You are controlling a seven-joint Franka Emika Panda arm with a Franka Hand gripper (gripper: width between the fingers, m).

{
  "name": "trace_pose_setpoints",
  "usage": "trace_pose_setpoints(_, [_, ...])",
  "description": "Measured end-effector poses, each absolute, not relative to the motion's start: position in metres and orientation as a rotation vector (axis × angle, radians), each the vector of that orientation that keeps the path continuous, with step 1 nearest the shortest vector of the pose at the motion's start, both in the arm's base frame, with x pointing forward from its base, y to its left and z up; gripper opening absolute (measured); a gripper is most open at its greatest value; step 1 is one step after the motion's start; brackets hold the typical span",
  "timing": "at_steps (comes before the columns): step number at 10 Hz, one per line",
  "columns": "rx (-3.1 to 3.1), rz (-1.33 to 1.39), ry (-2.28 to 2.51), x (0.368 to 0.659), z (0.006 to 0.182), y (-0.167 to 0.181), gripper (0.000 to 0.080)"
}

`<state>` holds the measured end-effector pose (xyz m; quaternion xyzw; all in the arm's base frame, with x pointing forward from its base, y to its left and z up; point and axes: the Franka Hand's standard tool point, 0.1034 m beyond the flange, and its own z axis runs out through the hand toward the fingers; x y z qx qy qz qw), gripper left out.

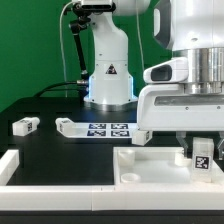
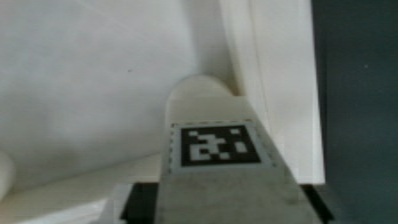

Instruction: Assemble square table

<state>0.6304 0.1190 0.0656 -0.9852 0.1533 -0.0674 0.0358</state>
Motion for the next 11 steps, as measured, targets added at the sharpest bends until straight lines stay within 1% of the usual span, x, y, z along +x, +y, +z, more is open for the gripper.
trace_pose_setpoints(3, [-2.949, -0.192, 0.784, 0.6305, 0.0655, 0.1175, 0.0287])
trace_pose_setpoints(4, [-2.885, -0.169, 0.984, 0.6304, 0.0656, 0.1166, 0.0287])
trace_pose_setpoints(7, [-2.576, 0.005, 1.615, 0.6304, 0.0659, 0.1156, 0.0287])
trace_pose_setpoints(9, [-2.316, 0.110, 1.915, 0.6307, 0.0648, 0.1161, 0.0287])
trace_pose_setpoints(11, [-2.202, 0.122, 2.050, 0.6305, 0.0649, 0.1182, 0.0287])
